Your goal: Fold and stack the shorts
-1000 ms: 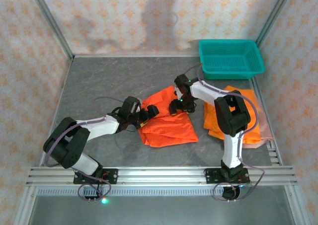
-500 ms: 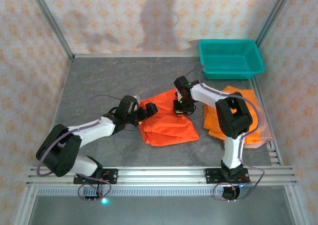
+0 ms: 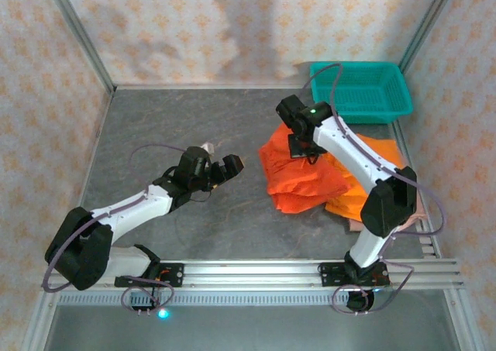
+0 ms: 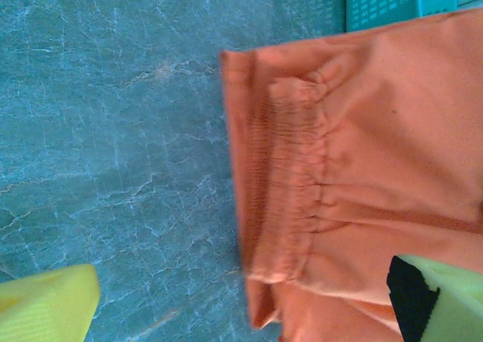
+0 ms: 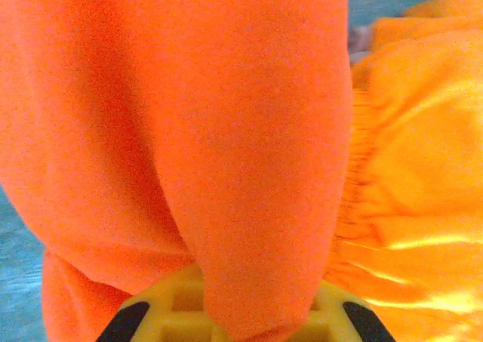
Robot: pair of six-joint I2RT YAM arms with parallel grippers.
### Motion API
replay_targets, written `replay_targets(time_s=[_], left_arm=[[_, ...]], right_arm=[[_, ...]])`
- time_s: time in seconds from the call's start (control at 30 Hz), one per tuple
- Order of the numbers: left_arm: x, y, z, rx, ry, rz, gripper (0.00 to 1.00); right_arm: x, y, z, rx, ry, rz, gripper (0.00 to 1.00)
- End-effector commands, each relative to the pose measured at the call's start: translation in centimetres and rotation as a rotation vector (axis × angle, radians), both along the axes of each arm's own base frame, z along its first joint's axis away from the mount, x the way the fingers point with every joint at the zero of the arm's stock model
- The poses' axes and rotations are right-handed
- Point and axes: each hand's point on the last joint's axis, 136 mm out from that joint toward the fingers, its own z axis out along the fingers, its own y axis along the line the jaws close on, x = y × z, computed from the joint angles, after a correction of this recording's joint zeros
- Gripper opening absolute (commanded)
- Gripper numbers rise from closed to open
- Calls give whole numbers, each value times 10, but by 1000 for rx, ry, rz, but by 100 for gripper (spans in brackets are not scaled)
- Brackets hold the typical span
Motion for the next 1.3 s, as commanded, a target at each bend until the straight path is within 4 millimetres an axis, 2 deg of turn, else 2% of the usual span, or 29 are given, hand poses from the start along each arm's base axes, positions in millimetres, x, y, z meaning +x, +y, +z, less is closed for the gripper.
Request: replay_targets(time_s=[0.0, 0.23, 0.47, 0.6, 0.77, 0.9, 0.93, 1.0, 1.03, 1.07, 1.1, 1.17, 1.2, 1.27], left_arm=[[11, -1, 8, 3, -38, 5, 99], [14, -7, 5, -6, -28, -11, 99], [15, -7, 6, -2, -33, -13, 99], [16, -8, 6, 2, -34, -16, 99], [16, -6, 9, 20, -40, -17, 99], [15, -1, 14, 48, -49, -15, 99], [14, 0, 14, 55, -48, -13, 99], [14, 4, 16, 66, -53, 0, 99], [14, 7, 18, 75, -59, 12, 99], [13, 12, 21, 91, -67, 25, 99], [13, 18, 23, 114, -76, 43, 99], [12, 33, 33, 185, -107, 84, 99], [12, 42, 40, 227, -130, 106, 99], [11, 61, 54, 306, -173, 152, 100]], right_arm=[[-12, -52, 34, -204, -28, -73, 0], [-12, -89, 80, -226, -124, -144, 0], [-14, -131, 101, -258, -156, -224, 0], [-12, -159, 95, -294, -145, -273, 0], [-6, -195, 73, -430, -86, -319, 1], [-4, -228, 54, -606, -30, -357, 13], [-4, -239, 52, -665, -22, -374, 23], [-5, -259, 65, -803, -28, -418, 45], [-4, -266, 76, -862, -41, -447, 63], [-2, -269, 84, -868, -60, -474, 79], [0, -265, 84, -809, -75, -492, 87], [8, -240, 73, -518, -133, -506, 95], [15, -218, 67, -313, -186, -492, 100], [31, -158, 60, 119, -291, -413, 100]])
